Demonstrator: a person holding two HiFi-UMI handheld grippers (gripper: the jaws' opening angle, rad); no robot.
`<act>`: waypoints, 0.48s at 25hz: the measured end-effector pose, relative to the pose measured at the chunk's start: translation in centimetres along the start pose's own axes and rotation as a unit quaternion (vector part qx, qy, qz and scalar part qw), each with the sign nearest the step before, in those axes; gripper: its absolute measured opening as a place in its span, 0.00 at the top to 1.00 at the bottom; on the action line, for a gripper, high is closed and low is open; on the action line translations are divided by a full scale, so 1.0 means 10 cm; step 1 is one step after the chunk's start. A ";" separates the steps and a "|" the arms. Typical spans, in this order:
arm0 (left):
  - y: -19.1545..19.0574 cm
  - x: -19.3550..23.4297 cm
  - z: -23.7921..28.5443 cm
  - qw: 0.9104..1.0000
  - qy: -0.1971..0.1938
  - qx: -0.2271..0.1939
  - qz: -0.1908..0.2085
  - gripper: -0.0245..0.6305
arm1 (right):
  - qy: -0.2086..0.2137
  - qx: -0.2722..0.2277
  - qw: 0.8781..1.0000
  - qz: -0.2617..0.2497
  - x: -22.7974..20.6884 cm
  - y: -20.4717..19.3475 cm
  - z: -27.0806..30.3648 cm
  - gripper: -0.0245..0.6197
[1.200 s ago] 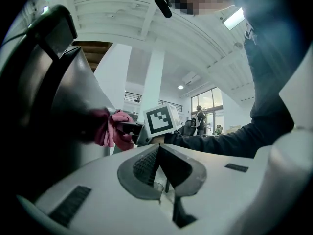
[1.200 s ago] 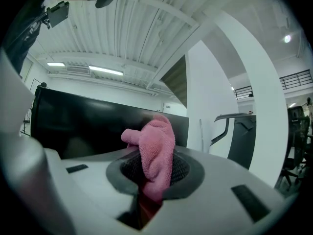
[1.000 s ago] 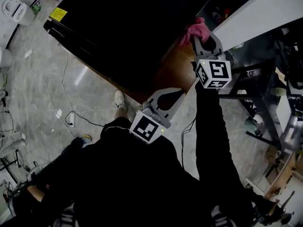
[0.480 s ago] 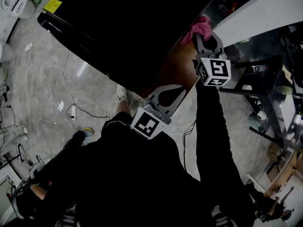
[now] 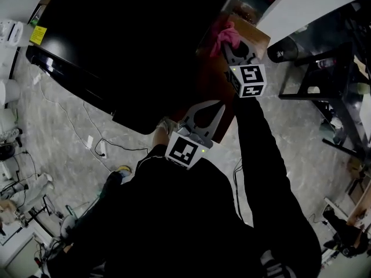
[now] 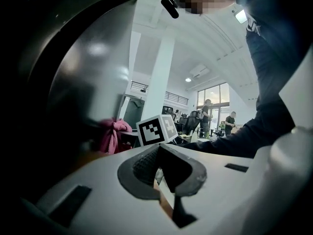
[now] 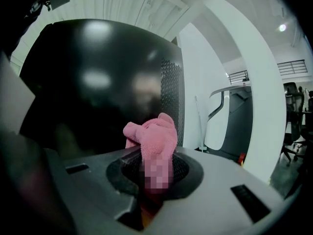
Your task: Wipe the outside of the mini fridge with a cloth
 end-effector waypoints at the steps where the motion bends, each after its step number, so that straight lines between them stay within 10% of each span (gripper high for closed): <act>1: -0.03 0.02 0.01 1.000 0.000 0.002 0.002 0.95 | -0.001 0.006 1.000 0.003 -0.01 -0.07 0.03 0.87; 12: -0.24 0.03 0.14 0.999 0.010 0.035 -0.015 0.95 | -0.011 0.033 0.999 0.029 -0.19 -0.58 0.12 0.87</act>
Point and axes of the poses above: the fingertips, and each gripper's own axes: z forward along the fingers, x to its left, y out of its top, the point moved 9 cm from there along -z, backward along the fingers, and after that the axes turned 5 degrees about -x, right-handed, at the moved point
